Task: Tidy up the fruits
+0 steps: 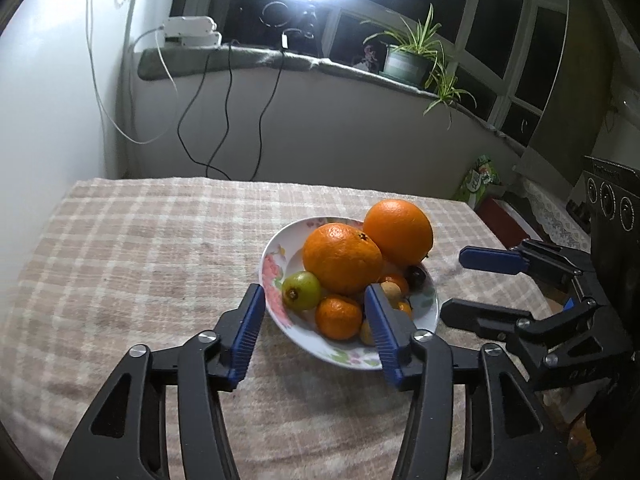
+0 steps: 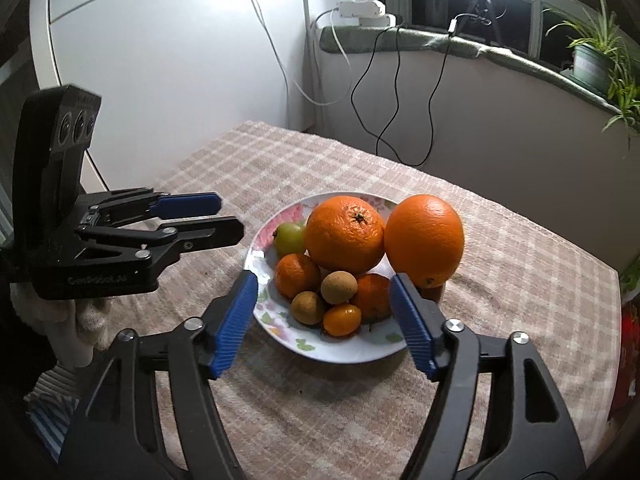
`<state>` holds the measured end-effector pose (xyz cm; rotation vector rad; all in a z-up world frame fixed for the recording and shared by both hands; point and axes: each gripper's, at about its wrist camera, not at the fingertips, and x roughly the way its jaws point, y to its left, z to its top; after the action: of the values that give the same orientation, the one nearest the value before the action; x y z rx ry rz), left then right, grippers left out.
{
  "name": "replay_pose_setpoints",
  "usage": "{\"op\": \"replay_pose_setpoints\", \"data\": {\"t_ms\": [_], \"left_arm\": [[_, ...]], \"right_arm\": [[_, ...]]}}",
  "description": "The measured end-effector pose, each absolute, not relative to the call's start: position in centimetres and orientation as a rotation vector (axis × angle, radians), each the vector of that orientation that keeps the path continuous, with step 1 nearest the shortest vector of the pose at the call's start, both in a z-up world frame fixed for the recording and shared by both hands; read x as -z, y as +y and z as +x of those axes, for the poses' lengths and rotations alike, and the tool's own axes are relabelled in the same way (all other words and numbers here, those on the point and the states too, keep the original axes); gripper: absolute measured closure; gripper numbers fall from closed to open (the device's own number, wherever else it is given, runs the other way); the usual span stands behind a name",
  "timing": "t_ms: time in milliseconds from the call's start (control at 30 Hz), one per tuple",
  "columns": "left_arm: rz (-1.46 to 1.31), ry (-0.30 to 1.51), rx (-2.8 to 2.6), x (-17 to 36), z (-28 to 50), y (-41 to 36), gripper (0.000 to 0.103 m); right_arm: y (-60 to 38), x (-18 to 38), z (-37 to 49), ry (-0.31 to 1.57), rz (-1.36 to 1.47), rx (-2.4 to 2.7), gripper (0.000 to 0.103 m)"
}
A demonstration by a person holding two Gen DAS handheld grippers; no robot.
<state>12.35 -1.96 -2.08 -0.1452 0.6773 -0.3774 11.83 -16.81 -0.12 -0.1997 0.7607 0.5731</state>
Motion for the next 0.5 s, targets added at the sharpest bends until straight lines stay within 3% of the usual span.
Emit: {"op": "replay_pose_setpoints", "data": {"t_ms": [200,267,333,500], "left_arm": [[-0.129,0.638,0.338,1.1,10.5,-1.6,0.033],[-0.117,0.621,0.32,0.7,9.8,-1.6,0.029],[-0.112,0.61,0.31,0.5,9.4,-1.6,0.027],[-0.111,0.6,0.286,0.1,8.5,-1.5,0.023]], "right_arm": [[-17.7,-0.7,10.2,0.724,-0.172,-0.538,0.029],[-18.1,-0.9,9.8,0.711,-0.164,-0.521,0.014],[-18.5,-1.1,9.2,0.686,-0.152,-0.505,0.009],[-19.2,-1.6,8.6,0.655,-0.146,-0.464,0.007]]}}
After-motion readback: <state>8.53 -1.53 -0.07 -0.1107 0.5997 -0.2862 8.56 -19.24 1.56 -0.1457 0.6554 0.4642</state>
